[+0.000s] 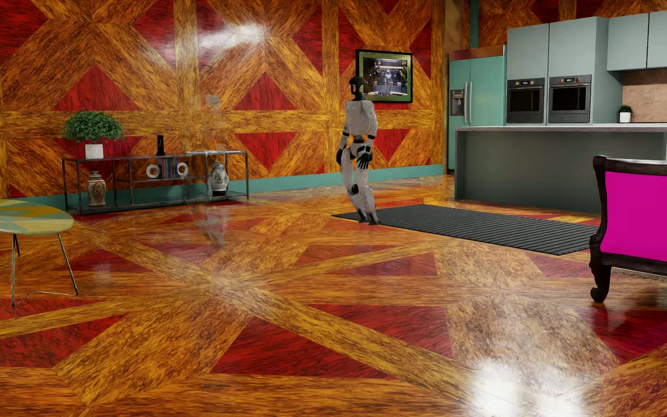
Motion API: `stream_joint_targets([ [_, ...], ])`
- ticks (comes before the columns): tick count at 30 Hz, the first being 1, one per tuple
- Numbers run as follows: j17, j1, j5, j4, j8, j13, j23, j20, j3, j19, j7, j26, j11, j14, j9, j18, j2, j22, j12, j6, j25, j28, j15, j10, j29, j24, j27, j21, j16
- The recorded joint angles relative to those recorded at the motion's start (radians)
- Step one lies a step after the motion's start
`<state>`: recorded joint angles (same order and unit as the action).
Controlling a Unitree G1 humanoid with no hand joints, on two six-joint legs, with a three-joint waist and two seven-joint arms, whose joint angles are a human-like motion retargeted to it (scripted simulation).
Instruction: Go to dark cyan table
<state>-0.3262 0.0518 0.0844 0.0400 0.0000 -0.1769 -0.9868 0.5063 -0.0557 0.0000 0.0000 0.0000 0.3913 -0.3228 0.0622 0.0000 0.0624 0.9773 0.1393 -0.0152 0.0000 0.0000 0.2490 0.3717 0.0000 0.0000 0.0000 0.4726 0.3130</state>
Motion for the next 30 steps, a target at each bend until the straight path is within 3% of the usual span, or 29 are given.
stream_joint_targets([
  [12, -0.01, -0.015, -0.011, 0.024, 0.0, -0.041, 0.028, 0.013, 0.006, 0.0, 0.0, 0.0, 0.037, -0.027, -0.009, 0.0, -0.03, 0.024, 0.048, -0.01, 0.0, 0.0, 0.066, -0.017, 0.0, 0.0, 0.0, -0.029, 0.008],
  [14, -0.016, -0.012, -0.011, 0.035, 0.0, -0.053, 0.037, 0.027, -0.008, 0.0, 0.0, 0.0, 0.133, -0.021, 0.002, 0.0, -0.084, 0.043, 0.056, -0.01, 0.0, 0.0, 0.043, -0.008, 0.0, 0.0, 0.0, -0.042, 0.01],
  [18, -0.022, 0.027, -0.028, 0.045, 0.0, -0.07, 0.021, 0.032, -0.055, 0.0, 0.0, 0.0, 0.623, -0.041, 0.054, 0.0, -0.348, 0.037, 0.062, -0.01, 0.0, 0.0, -0.171, 0.016, 0.0, 0.0, 0.0, -0.063, 0.015],
  [20, -0.016, 0.05, -0.039, 0.045, 0.0, -0.099, 0.013, 0.02, -0.097, 0.0, 0.0, 0.0, 0.786, -0.056, 0.073, 0.0, -0.479, 0.027, 0.057, -0.016, 0.0, 0.0, -0.12, 0.02, 0.0, 0.0, 0.0, -0.071, 0.026],
  [22, -0.01, 0.071, -0.045, 0.031, 0.0, -0.14, -0.015, 0.001, -0.135, 0.0, 0.0, 0.0, 0.689, -0.06, 0.084, 0.0, -0.542, 0.025, 0.04, -0.009, 0.0, 0.0, -0.086, 0.021, 0.0, 0.0, 0.0, -0.063, 0.029],
  [26, 0.006, 0.118, -0.039, 0.024, 0.0, -0.2, -0.113, -0.036, -0.142, 0.0, 0.0, 0.0, 0.183, -0.058, 0.085, 0.0, -0.536, -0.034, 0.014, -0.007, 0.0, 0.0, -0.095, 0.018, 0.0, 0.0, 0.0, 0.04, 0.041],
  [28, 0.018, 0.144, -0.059, 0.015, 0.0, -0.217, -0.152, -0.058, -0.141, 0.0, 0.0, 0.0, 0.046, -0.059, 0.08, 0.0, -0.521, -0.079, 0.012, -0.009, 0.0, 0.0, -0.076, 0.021, 0.0, 0.0, 0.0, 0.085, 0.044],
  [30, 0.023, 0.173, -0.068, -0.012, 0.0, -0.217, -0.168, -0.094, -0.132, 0.0, 0.0, 0.0, 0.07, -0.035, 0.079, 0.0, -0.527, -0.115, 0.022, 0.014, 0.0, 0.0, -0.179, 0.028, 0.0, 0.0, 0.0, 0.1, 0.031],
])
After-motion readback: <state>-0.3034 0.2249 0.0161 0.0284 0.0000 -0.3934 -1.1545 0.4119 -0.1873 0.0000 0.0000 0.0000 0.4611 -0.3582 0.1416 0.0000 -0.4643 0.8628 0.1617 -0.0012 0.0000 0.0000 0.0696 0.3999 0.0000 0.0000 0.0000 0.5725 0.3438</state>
